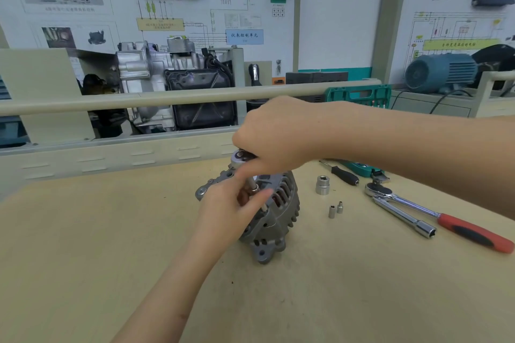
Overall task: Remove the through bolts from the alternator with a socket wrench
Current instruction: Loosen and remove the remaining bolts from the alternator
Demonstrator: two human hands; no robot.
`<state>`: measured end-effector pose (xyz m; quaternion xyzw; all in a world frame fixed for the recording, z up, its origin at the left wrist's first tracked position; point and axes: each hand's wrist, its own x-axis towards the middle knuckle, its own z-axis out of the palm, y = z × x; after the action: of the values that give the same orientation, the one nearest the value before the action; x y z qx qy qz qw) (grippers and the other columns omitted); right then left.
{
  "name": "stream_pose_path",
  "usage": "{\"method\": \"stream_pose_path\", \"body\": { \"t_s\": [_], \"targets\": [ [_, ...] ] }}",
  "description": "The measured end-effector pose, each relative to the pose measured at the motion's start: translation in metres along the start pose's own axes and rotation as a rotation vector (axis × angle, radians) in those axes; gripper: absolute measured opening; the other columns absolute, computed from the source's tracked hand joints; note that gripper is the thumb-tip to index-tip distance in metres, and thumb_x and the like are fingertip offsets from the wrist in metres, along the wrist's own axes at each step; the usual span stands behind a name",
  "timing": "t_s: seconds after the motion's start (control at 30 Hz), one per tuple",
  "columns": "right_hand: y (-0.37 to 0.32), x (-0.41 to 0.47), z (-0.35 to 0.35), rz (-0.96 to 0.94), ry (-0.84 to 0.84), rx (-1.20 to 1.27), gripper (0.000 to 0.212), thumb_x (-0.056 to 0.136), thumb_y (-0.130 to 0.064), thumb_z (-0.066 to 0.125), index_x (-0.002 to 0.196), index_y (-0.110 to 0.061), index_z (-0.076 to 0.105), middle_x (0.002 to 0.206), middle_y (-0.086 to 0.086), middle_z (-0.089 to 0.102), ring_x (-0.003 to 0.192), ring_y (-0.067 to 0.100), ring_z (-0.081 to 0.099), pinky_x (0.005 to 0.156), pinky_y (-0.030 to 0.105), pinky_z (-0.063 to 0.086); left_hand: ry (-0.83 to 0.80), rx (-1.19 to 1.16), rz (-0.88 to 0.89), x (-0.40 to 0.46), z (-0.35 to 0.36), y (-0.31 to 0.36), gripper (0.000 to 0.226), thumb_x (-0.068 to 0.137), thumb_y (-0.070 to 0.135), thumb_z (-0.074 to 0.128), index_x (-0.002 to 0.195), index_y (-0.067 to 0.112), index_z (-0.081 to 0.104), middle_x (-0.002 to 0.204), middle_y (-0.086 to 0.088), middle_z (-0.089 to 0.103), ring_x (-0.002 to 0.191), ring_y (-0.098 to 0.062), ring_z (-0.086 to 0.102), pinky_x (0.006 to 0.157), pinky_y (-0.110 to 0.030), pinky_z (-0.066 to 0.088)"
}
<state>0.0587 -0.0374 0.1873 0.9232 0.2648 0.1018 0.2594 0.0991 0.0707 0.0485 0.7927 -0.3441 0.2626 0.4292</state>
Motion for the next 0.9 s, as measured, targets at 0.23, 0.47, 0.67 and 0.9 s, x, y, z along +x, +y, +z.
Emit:
{"method": "stream_pose_path", "body": {
  "t_s": [0.23,0.47,0.67,0.9],
  "targets": [
    [-0.002,-0.002,0.005,0.029,0.053,-0.020,0.024,0.091,-0.034,0.043,0.098,-0.017,0.059,0.064,-0.006,0.042,0.050,0.009,0.034,0.043,0.024,0.023,-0.087,-0.087,-0.070,0.003,-0.005,-0.003,0.014,0.076,0.032,0.066,0.068,0.021,0.061,0.050,0.011,0.051,0.053,0.000,0.048,0.050,-0.012,0.036],
    [-0.002,-0.006,0.000,0.052,0.052,-0.016,0.021,0.090,-0.031,0.045,0.094,-0.015,0.058,0.060,-0.007,0.036,0.048,0.007,0.027,0.043,0.024,0.018,-0.050,-0.035,-0.062,0.002,-0.003,-0.001,0.029,0.077,0.031,0.067,0.056,0.025,0.048,0.047,0.015,0.051,0.051,0.002,0.048,0.049,-0.009,0.035],
    [0.001,0.006,0.007,-0.005,0.043,-0.016,0.021,0.089,-0.035,0.045,0.085,-0.017,0.055,0.063,-0.006,0.043,0.052,0.012,0.039,0.044,0.027,0.024,-0.044,0.016,-0.029,0.001,-0.003,0.001,0.029,0.078,0.037,0.063,0.060,0.036,0.040,0.051,0.023,0.052,0.055,0.005,0.049,0.050,-0.010,0.035],
    [-0.001,-0.001,0.007,0.016,0.070,0.008,0.025,0.091,-0.033,0.043,0.102,-0.017,0.060,0.072,-0.004,0.049,0.050,0.007,0.031,0.044,0.023,0.025,-0.116,-0.011,-0.100,0.004,-0.006,-0.003,0.022,0.078,0.034,0.064,0.062,0.022,0.055,0.048,0.013,0.049,0.054,0.005,0.049,0.050,-0.013,0.037]
  ]
}}
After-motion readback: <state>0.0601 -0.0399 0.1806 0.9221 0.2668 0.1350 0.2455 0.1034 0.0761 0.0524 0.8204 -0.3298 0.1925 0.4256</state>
